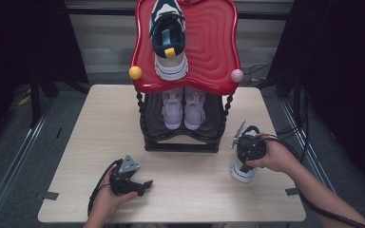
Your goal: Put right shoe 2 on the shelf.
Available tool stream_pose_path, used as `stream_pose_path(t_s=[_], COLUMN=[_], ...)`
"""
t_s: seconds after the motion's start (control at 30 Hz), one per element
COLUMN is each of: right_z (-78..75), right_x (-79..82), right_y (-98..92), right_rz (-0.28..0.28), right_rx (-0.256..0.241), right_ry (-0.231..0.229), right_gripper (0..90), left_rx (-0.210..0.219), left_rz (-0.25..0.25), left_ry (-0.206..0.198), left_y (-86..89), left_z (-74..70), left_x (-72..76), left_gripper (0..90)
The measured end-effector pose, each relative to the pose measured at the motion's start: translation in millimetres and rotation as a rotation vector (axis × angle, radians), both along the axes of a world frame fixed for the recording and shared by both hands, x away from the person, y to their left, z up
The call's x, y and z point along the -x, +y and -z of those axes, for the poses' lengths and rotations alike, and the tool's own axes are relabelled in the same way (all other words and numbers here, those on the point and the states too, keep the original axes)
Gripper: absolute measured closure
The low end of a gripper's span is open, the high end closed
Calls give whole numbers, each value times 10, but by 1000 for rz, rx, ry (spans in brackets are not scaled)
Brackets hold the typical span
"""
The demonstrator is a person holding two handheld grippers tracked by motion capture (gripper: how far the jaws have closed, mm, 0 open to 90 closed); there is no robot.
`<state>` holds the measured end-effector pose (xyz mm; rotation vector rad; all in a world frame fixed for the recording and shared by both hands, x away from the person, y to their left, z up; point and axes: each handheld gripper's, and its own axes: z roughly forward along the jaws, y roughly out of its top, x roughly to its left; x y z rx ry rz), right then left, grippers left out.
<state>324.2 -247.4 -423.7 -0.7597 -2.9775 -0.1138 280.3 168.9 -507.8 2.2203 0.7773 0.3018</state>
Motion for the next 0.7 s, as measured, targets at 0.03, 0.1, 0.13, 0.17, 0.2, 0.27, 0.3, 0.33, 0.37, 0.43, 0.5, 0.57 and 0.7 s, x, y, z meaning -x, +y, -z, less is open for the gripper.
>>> stream_pose_path(t_s=[0.03, 0.1, 0.13, 0.17, 0.2, 0.27, 0.3, 0.33, 0.37, 0.43, 0.5, 0.57, 0.7], right_z=[-1, -4, -4, -8, -4, -19, -22, -30, -44, -77, -111, -149, -236], right_x=[7, 21, 28, 38, 24, 39, 30, 39, 46, 54, 52, 52, 74], right_y=[6, 19, 20, 20, 3, 3, -11, -15, -13, -17, -31, -41, -51], right_rz=[-3, -14, -13, -1, -33, -22, -41, -35, -36, -33, -40, -52, -42], right_rx=[7, 21, 22, 19, 17, 22, 24, 23, 20, 16, 12, 13, 12], right_ry=[6, 1, -2, 5, -5, -8, -16, -13, -15, -15, -19, -25, -22], right_gripper=[690, 697, 701, 705, 705, 712, 720, 724, 724, 727, 730, 732, 736], left_rx=[3, 3, 3, 0, 3, 3, 1, 1, 3, 2, 2, 7, 7], left_rz=[-2, 0, -2, 0, -1, 0, -1, -1, 0, -2, -1, -5, -4], left_ry=[0, 1, -1, 0, 0, 0, -1, -1, 1, -1, -1, 0, -2], left_y=[-3, -3, -3, 0, -2, -3, -4, -4, -3, -3, -4, -7, -8], left_z=[2, 2, 1, 0, 1, 2, 2, 2, 2, 2, 2, 4, 4], left_x=[2, 1, 1, 0, 1, 1, 2, 2, 1, 2, 2, 4, 3], left_gripper=[136, 136, 136, 136, 136, 136, 136, 136, 136, 136, 136, 136, 136])
